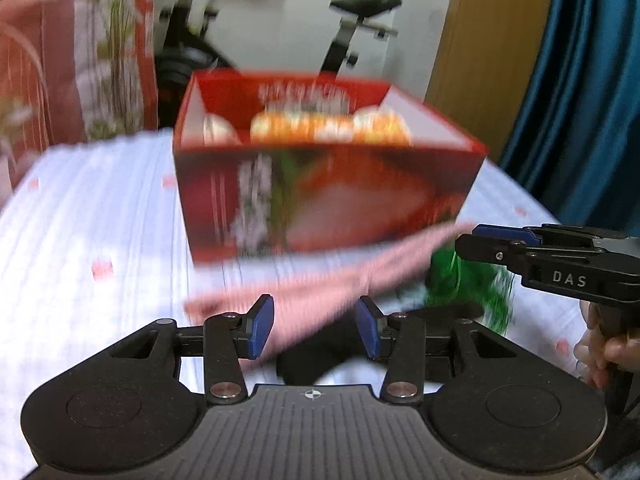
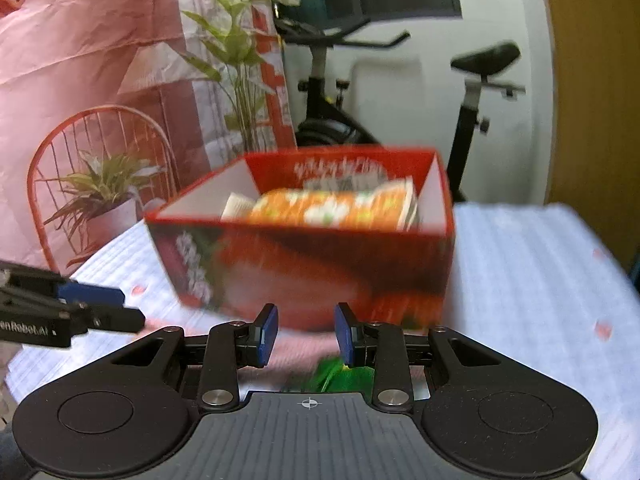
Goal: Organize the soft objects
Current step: 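Move both grippers back to the pile toward the black gloves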
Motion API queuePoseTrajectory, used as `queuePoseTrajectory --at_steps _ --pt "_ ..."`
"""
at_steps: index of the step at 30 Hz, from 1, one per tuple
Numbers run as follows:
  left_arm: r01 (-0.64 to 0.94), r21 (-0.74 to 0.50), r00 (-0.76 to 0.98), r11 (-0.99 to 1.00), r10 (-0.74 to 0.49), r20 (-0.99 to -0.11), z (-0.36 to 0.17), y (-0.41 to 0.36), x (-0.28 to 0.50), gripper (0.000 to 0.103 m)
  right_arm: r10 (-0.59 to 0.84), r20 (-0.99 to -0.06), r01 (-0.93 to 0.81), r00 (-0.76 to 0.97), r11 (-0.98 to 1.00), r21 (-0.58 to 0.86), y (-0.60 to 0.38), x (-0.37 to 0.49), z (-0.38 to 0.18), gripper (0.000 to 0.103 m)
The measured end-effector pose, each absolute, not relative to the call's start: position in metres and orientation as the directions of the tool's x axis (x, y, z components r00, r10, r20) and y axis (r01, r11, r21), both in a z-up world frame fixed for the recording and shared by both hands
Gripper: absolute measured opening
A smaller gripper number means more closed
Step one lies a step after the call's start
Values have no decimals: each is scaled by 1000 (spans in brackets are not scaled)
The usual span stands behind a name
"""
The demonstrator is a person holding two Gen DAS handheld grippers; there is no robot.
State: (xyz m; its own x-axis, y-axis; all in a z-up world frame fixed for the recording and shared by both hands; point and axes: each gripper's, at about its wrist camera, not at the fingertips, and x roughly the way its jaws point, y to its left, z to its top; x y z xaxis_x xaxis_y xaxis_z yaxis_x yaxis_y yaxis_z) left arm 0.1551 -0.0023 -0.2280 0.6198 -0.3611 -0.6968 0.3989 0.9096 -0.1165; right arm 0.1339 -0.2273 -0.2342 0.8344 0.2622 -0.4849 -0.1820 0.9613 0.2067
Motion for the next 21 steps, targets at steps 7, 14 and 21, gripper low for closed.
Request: queuePoseTrajectory --at_steps 7,14,21 --pt "344 -162 581 925 -345 -737 -257 -1 167 48 294 -535 -156 792 945 288 -228 127 -276 28" --pt "302 -173 578 937 -325 -748 -271 1 171 48 238 -522 -78 819 948 309 -252 126 -282 28" --pt "266 -184 587 946 -310 -748 -276 11 167 49 172 -546 21 820 944 329 -272 123 -293 30"
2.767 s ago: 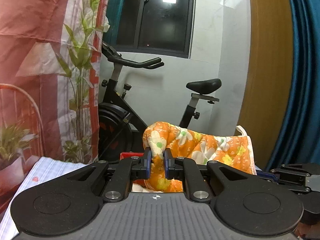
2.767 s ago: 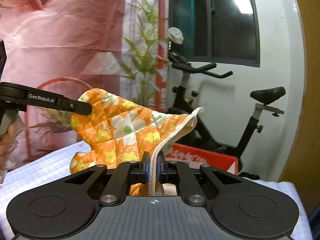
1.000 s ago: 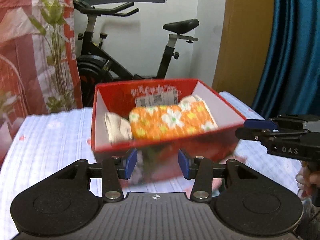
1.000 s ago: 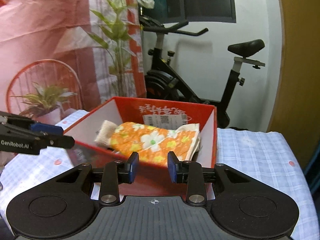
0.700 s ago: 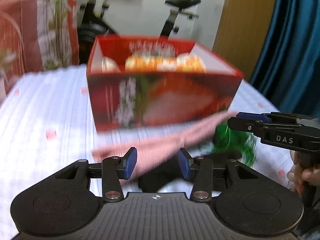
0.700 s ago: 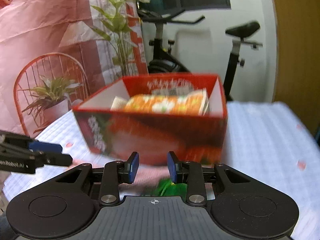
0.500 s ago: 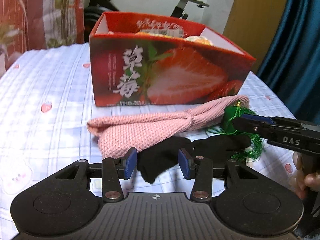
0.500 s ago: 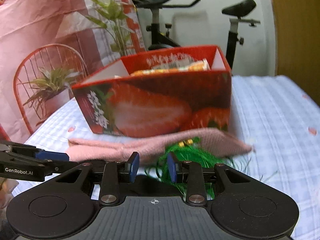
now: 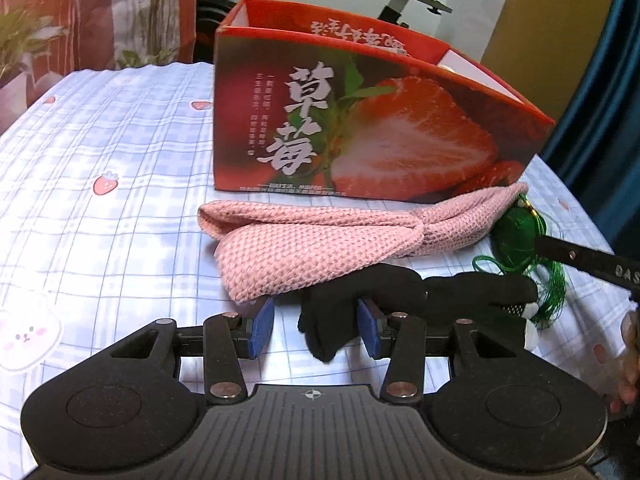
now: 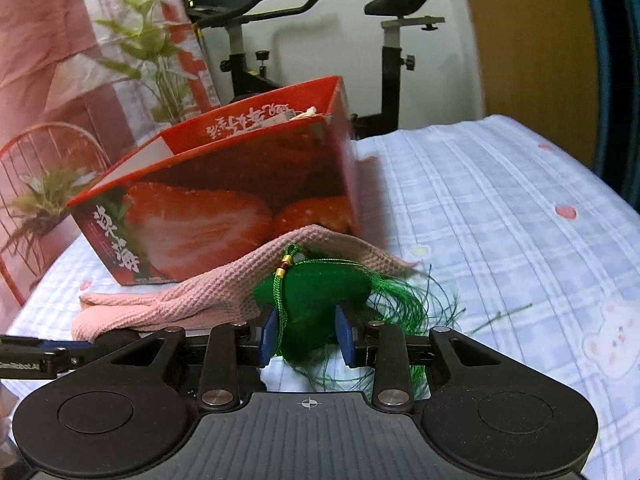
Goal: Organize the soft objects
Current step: 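Move both grippers back to the pile toward the black gloves, then close the left gripper on one black glove while the right gripper grasps the other glove's cuff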
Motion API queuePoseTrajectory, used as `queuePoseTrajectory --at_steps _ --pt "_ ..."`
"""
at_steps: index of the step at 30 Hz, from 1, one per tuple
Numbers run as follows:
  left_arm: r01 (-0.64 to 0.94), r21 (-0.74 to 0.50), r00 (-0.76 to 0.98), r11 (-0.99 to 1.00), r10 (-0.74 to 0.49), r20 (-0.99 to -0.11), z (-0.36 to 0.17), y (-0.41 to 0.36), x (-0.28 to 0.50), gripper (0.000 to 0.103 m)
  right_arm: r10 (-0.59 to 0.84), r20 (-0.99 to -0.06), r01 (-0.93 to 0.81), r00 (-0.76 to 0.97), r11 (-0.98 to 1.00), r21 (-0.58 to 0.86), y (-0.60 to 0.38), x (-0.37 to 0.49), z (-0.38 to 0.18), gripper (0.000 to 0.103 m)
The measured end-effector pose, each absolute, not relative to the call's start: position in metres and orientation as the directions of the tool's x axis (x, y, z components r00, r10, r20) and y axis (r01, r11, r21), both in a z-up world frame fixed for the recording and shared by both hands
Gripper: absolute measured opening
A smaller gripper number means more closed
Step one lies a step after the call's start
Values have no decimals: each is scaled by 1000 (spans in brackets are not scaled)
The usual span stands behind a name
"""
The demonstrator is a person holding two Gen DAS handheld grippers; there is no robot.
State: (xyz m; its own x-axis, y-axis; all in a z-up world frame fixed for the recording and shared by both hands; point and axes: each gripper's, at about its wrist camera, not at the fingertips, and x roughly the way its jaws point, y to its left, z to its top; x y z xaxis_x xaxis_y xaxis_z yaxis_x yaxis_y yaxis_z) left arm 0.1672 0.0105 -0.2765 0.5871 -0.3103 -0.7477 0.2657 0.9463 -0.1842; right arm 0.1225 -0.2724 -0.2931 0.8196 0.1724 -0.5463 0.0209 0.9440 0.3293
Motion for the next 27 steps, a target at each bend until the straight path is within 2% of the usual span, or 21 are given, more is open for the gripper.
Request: queuePoseTrajectory --at_steps 8,13,15,17,18,20,27 --pt "254 -200 588 946 -316 -745 -279 14 161 54 222 -490 -70 843 948 310 -254 104 -279 30" --pt "235 -264 593 935 -354 -723 -279 14 168 54 252 -497 -113 830 950 292 -239 103 -276 30" --pt "262 -268 585 927 -374 -720 -281 9 170 50 257 -507 -115 823 949 294 -236 103 -278 30" --pt "284 -241 583 928 -367 -725 -282 3 166 22 262 -517 -116 815 947 298 -234 103 -281 30" --pt "290 -221 588 931 -356 -726 -283 1 164 22 264 -520 -117 813 947 298 -233 103 -282 30" --pt "299 -217 595 929 -359 -719 -282 1 158 14 266 -524 -122 809 948 294 -231 102 -284 30" --pt "289 -194 599 938 -335 -728 -278 16 140 13 280 -533 -132 798 945 298 -228 102 -288 30"
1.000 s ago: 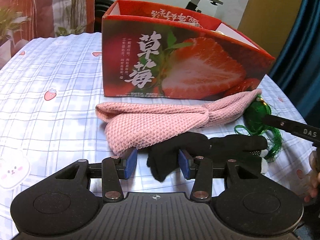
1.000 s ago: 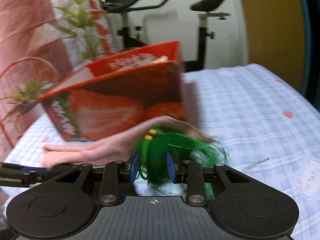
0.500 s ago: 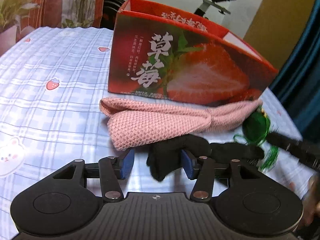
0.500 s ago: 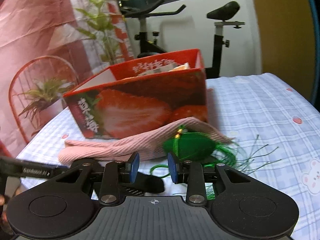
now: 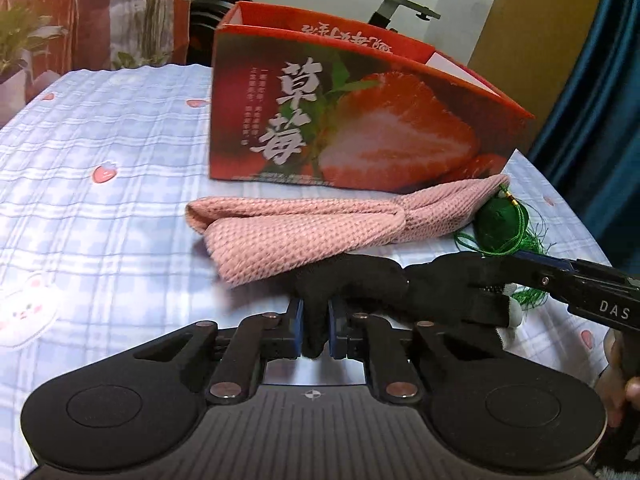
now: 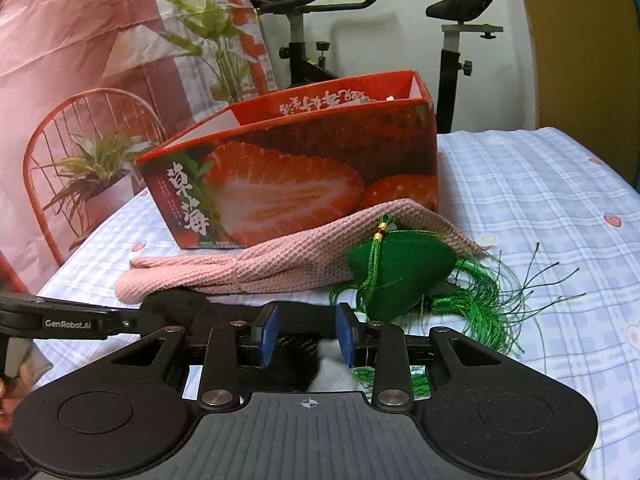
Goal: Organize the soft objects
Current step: 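Close the left gripper on one black glove while the right gripper grasps the other glove's cuff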
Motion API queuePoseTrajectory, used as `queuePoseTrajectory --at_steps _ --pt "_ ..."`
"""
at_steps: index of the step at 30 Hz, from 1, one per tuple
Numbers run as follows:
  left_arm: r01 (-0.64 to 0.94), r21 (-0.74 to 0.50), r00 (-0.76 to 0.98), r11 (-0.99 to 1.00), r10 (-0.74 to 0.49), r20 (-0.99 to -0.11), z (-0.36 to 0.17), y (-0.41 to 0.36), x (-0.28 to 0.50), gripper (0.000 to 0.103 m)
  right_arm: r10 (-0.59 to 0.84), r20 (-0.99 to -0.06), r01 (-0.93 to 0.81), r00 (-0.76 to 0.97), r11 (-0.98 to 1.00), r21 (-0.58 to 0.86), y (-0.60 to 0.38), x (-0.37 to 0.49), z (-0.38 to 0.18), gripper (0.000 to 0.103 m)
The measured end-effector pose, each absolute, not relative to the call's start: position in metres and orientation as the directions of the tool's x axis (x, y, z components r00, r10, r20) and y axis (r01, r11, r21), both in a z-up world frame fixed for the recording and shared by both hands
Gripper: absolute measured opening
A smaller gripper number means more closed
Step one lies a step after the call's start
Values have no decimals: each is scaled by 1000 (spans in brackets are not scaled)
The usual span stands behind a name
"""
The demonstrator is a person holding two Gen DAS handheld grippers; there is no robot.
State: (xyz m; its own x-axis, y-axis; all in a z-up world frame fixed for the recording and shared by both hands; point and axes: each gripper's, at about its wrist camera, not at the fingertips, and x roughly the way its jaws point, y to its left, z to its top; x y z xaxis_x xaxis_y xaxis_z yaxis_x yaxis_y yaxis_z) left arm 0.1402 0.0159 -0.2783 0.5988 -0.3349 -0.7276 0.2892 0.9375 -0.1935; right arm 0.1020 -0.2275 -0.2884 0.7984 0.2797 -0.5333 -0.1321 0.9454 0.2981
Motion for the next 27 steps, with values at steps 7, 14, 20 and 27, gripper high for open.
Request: queuePoseTrajectory --at_steps 7,14,20,27 --pt "229 -202 609 952 -302 -733 -275 35 125 13 295 -540 -160 788 946 283 -220 100 -289 30" --pt "182 -171 628 968 -248 -737 -279 48 119 14 312 -542 -193 780 945 265 -209 98 -290 36" --pt "188 -166 633 968 -249 -733 -280 48 118 14 318 -543 -210 777 945 253 -200 103 -291 43" --pt "191 -176 637 966 -258 -726 -283 48 119 15 346 -514 -242 785 935 260 -189 119 -287 46"
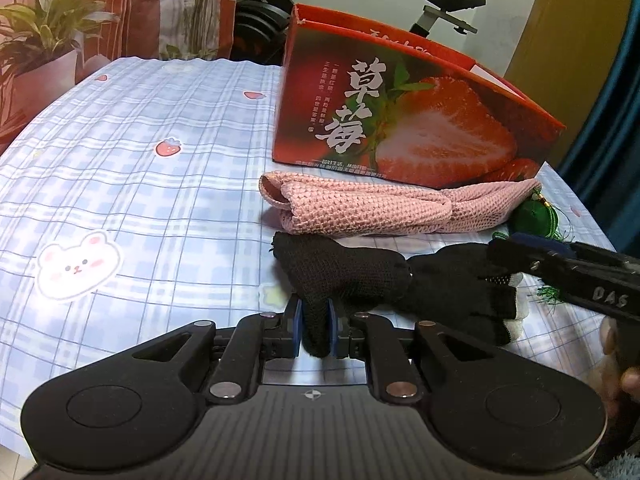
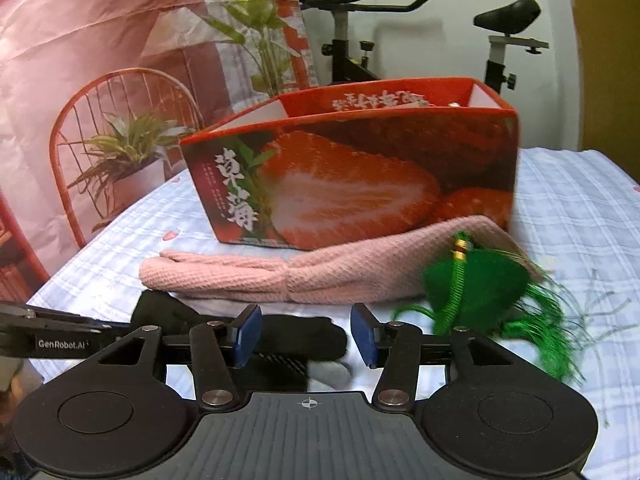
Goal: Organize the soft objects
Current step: 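Close the left gripper on one black glove while the right gripper grasps the other glove's cuff, then lift the black gloves with both grippers and carry them over the red box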
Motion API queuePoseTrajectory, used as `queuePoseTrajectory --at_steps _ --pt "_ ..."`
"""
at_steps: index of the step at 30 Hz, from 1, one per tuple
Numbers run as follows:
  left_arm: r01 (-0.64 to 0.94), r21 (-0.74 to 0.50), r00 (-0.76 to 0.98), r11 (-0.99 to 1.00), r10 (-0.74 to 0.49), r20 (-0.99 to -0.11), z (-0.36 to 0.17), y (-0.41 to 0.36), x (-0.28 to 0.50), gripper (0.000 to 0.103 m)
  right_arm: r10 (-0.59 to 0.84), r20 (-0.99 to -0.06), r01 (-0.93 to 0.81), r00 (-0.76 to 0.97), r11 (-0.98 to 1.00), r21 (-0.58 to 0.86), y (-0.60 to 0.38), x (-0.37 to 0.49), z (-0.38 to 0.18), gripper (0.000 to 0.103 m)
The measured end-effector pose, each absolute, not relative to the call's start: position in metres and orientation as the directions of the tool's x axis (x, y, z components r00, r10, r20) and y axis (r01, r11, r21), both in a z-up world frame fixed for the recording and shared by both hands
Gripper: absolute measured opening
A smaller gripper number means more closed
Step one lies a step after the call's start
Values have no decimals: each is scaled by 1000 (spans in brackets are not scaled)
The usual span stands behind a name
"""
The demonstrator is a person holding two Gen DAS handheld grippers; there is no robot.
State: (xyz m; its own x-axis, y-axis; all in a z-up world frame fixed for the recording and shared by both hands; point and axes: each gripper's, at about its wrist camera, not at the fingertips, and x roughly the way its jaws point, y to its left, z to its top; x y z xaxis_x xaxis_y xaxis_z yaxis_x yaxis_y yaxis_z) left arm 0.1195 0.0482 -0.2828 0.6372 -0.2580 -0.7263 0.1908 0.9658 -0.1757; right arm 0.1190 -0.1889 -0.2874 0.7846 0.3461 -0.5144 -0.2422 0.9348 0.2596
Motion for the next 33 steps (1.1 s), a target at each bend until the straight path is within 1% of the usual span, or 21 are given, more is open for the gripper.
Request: queuePoseTrajectory --at_steps 11,21,24,27,30,32,33 --pt "188 -201 640 961 -275 -717 -284 49 121 15 361 -566 -267 741 932 246 -181 110 -309 48" --pt "191 -199 642 961 -276 -715 -284 49 121 15 363 -573 -316 734 931 185 -177 104 -309 48" --pt "190 -200 642 961 -276 -715 -284 48 121 15 362 -577 -325 733 930 171 -177 103 -309 46" --pt "191 -200 642 961 -276 -715 -285 48 121 16 363 -578 -326 731 930 172 -178 103 -309 41" --pt "191 -200 642 961 -276 -715 -285 48 121 16 367 -578 -325 729 929 180 -181 103 -308 34" --pt "191 -199 642 961 -276 -715 -285 48 121 16 369 -577 -323 729 928 185 -182 103 -309 27" --pt "191 -199 642 961 -276 -715 -285 48 121 16 370 -577 -323 728 928 188 -184 103 -309 26"
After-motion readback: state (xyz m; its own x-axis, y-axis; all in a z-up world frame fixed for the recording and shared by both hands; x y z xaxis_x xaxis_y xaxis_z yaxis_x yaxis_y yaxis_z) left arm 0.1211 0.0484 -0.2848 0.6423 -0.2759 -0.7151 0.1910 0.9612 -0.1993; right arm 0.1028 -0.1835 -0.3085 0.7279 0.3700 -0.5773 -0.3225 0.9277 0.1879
